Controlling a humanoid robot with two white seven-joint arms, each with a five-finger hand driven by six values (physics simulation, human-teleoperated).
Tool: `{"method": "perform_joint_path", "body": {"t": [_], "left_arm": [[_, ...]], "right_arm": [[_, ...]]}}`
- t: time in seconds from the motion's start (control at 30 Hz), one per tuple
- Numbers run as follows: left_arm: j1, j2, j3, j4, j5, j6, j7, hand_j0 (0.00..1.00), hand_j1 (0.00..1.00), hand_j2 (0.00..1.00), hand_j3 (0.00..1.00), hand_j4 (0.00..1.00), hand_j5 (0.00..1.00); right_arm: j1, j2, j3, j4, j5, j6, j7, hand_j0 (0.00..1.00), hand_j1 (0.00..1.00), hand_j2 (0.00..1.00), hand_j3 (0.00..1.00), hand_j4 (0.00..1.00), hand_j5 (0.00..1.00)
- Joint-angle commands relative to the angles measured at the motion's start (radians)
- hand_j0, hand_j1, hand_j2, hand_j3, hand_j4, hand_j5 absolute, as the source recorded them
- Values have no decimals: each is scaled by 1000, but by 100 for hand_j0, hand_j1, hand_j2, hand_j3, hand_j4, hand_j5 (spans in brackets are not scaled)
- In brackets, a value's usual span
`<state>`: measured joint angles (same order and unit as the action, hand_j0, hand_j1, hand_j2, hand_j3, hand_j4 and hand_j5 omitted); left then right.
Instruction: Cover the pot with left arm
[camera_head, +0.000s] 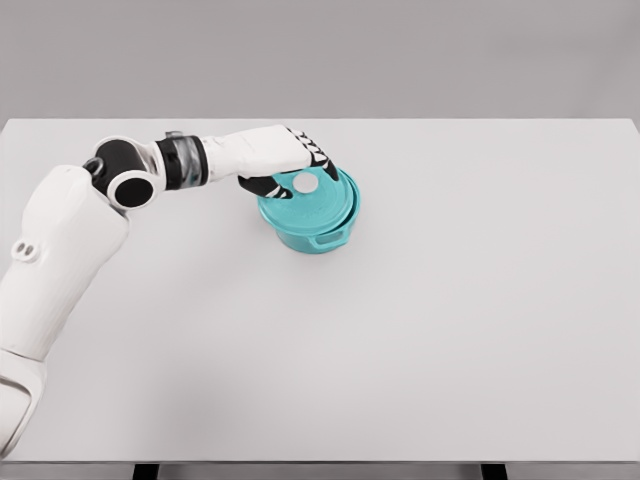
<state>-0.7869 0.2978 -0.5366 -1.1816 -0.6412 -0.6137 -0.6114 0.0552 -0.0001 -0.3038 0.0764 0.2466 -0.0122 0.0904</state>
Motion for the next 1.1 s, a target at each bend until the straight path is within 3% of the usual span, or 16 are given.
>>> {"method": "perform_joint_path", "body": {"t": [0.0,0.17,0.4,0.5,0.53,0.6,0.63,0.67,0.73,0.8,1.07], "left_arm": [[0,12,1,-1,8,3,1,76,76,76,76,76,76],[0,21,3,-15,8,3,1,76,76,76,76,76,76],[6,130,6,-190,46,3,1,76,76,76,76,76,76],[14,259,12,-292,104,3,1,86,86,86,86,86,86],[28,340,27,-340,135,3,1,100,100,100,100,100,100],[90,486,95,-411,201,3,1,100,100,100,100,100,100],[152,570,156,-421,248,3,1,100,100,100,100,100,100],[198,600,196,-418,272,3,1,100,100,100,100,100,100],[279,607,257,-400,275,3,1,100,100,100,100,100,100],[313,606,267,-378,272,3,1,100,100,100,100,100,100],[333,595,262,-378,262,3,1,100,100,100,100,100,100]], "right_arm": [[0,0,0,0,0,0,0,100,100,100,100,100,100],[0,0,0,0,-1,0,0,100,100,100,100,100,100],[0,0,0,0,0,0,0,100,100,100,100,100,100],[0,0,0,0,0,0,0,100,100,100,100,100,100],[0,0,0,0,0,0,0,100,100,100,100,100,100],[0,0,0,0,0,0,0,100,100,100,100,100,100],[0,0,0,0,0,0,0,100,100,100,100,100,100],[0,0,0,0,0,0,0,100,100,100,100,100,100],[0,0,0,0,0,0,0,100,100,100,100,100,100],[0,0,0,0,0,0,0,100,100,100,100,100,100],[0,0,0,0,0,0,0,100,100,100,100,100,100]]}}
